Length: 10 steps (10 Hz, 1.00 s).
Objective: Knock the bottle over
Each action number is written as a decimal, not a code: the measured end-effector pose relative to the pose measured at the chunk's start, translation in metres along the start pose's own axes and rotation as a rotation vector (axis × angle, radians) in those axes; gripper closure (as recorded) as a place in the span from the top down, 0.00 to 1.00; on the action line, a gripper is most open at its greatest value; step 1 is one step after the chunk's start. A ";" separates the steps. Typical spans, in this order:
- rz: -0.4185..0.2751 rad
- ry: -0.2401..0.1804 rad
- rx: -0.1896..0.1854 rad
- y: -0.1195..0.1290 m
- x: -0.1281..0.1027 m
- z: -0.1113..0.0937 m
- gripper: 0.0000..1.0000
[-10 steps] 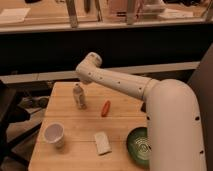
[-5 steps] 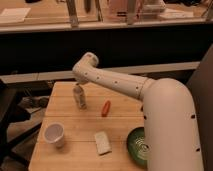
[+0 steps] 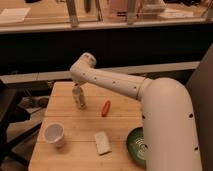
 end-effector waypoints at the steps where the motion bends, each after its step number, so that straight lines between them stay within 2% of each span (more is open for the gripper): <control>1: -0.005 -0.001 0.001 0.002 0.001 -0.001 0.02; 10: -0.063 -0.025 0.024 -0.004 -0.013 -0.003 0.02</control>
